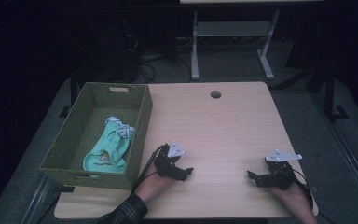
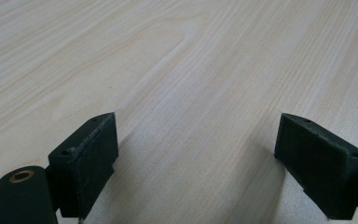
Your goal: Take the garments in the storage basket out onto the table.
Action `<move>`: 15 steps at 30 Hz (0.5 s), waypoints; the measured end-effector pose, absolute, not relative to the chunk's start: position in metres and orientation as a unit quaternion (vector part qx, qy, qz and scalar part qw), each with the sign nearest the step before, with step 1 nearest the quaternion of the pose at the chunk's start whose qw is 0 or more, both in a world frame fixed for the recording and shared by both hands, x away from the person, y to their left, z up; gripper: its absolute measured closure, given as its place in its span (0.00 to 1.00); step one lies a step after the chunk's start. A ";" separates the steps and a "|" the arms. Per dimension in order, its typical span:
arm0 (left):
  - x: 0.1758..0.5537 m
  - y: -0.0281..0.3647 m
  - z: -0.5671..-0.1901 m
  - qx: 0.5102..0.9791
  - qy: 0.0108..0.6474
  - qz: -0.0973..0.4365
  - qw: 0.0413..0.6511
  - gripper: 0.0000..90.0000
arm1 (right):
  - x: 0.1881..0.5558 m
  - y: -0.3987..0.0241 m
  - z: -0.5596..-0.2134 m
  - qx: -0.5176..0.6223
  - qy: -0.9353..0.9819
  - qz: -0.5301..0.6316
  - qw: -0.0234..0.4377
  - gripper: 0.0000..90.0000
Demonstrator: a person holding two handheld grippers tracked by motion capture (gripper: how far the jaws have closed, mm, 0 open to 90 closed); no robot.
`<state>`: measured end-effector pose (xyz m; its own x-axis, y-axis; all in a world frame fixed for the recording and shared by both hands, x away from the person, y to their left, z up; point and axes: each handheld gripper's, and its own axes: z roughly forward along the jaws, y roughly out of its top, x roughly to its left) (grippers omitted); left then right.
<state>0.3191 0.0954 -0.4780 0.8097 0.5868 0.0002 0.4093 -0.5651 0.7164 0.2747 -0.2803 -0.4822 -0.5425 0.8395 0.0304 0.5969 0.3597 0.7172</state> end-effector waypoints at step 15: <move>0.322 0.100 -0.476 0.880 0.282 0.111 0.366 0.14 | 0.275 -0.280 -0.482 0.446 0.806 0.349 0.174 0.10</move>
<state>0.3220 0.1001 -0.4757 0.8163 0.5775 -0.0114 0.4156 -0.5737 0.7058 0.2747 -0.2803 -0.4822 -0.5428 0.8393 0.0308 0.5972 0.3599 0.7168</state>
